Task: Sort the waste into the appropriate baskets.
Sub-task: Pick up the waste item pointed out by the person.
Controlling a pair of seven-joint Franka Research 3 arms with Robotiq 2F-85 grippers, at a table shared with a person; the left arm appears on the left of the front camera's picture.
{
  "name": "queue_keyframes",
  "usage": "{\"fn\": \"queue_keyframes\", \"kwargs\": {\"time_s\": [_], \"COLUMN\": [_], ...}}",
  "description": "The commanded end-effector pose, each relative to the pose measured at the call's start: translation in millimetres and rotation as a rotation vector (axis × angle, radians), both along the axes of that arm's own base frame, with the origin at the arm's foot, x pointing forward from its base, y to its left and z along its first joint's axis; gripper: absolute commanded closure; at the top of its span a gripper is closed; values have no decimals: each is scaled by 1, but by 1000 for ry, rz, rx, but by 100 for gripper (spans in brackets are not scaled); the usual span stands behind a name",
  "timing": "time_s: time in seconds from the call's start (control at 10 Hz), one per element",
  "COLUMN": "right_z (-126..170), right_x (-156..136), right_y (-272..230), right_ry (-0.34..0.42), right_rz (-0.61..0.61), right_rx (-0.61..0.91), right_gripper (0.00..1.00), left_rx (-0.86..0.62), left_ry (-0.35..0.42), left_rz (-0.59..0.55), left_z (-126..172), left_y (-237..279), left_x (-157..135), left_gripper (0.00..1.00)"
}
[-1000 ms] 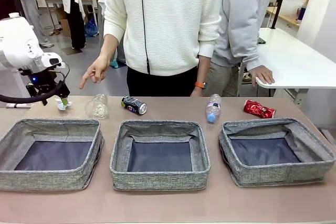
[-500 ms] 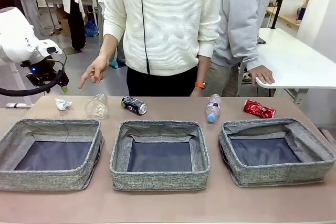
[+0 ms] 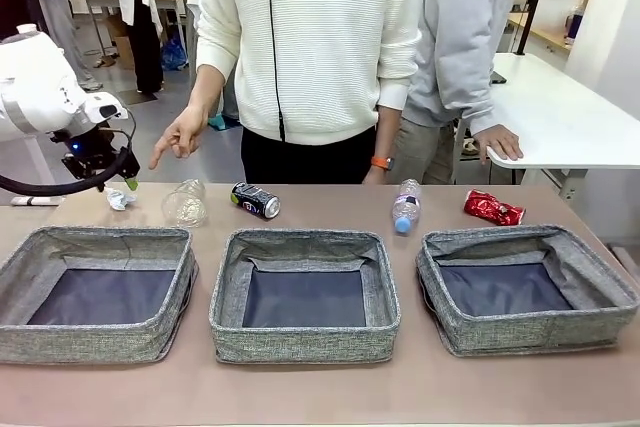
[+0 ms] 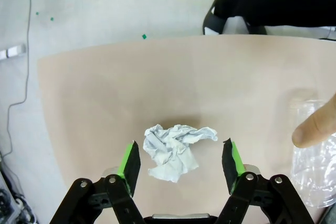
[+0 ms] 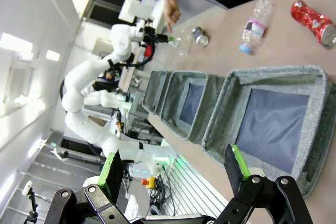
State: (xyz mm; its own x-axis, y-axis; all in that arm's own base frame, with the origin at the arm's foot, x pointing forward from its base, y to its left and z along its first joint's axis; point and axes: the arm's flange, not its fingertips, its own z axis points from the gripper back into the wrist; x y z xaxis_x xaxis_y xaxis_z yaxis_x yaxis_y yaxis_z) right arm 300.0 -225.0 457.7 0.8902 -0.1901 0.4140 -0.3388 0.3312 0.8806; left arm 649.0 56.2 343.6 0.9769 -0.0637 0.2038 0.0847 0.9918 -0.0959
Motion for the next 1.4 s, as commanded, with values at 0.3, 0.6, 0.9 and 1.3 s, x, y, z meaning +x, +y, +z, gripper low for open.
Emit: {"fn": "queue_keyframes", "kwargs": {"time_s": [0.3, 0.6, 0.9, 1.3], "right_z": [2, 2, 2, 2], "right_x": [2, 2, 2, 2], "right_y": [1, 1, 1, 1], "right_ry": [-33, -33, -33, -33], "right_rz": [0, 0, 0, 0], "right_rx": [12, 12, 12, 12], "right_gripper": [0, 0, 0, 0], "left_rx": [-11, 30, 43, 50], "left_ry": [63, 103, 124, 127], "left_rz": [-17, -23, -17, -15], "left_z": [-15, -19, -20, -21], "left_y": [0, 2, 1, 1], "left_x": [9, 8, 8, 8], "left_gripper": [20, 78, 100, 100]}}
